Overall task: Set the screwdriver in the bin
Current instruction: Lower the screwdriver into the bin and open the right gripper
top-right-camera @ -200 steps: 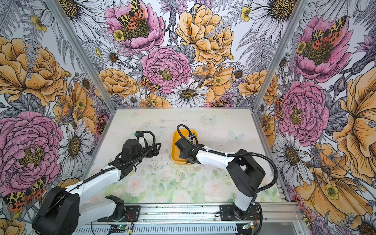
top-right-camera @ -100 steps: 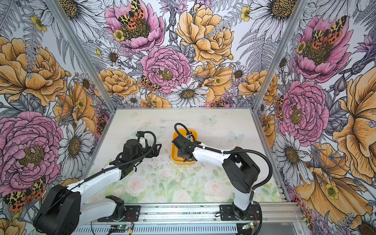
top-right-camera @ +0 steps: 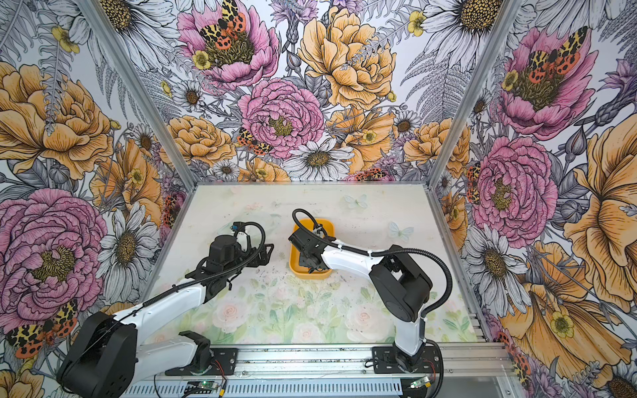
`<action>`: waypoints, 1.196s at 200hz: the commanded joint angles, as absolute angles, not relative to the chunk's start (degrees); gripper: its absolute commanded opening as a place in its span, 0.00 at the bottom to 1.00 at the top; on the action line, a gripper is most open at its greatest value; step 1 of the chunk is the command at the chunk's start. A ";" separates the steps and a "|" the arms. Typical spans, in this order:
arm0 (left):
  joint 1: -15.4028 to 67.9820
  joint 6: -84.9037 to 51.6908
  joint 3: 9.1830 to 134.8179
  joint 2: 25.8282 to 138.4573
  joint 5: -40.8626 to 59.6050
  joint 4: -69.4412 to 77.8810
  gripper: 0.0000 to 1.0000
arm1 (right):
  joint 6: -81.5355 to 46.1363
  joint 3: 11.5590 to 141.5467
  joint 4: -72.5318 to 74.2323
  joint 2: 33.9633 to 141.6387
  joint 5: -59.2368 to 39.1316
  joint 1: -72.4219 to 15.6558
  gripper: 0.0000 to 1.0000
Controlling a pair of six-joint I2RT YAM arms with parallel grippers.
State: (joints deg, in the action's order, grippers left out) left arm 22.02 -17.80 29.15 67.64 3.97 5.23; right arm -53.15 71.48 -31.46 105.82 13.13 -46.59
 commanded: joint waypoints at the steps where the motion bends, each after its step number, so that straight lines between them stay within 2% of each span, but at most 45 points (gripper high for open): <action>1: 22.50 -16.74 30.68 67.43 4.99 4.83 0.99 | -53.70 73.37 -32.34 106.87 12.70 -45.75 0.00; 113: 22.49 -16.47 30.86 66.98 4.89 4.04 0.99 | -52.65 74.72 -34.05 109.15 11.87 -43.77 0.00; 143: 22.49 -16.36 30.71 66.62 4.53 3.62 0.99 | -52.40 74.76 -34.02 109.64 11.64 -43.68 0.11; 197: 22.50 -16.02 30.56 65.81 3.62 2.60 0.99 | -51.99 74.84 -34.02 109.87 11.51 -43.68 0.23; 239: 22.50 -16.15 30.41 65.64 3.59 2.38 0.99 | -51.69 74.84 -34.10 109.47 11.70 -43.76 0.41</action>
State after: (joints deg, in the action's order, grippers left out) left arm 22.02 -17.39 29.39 66.74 3.92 2.74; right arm -52.27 73.03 -34.06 109.25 11.25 -43.68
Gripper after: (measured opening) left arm 0.988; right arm 0.375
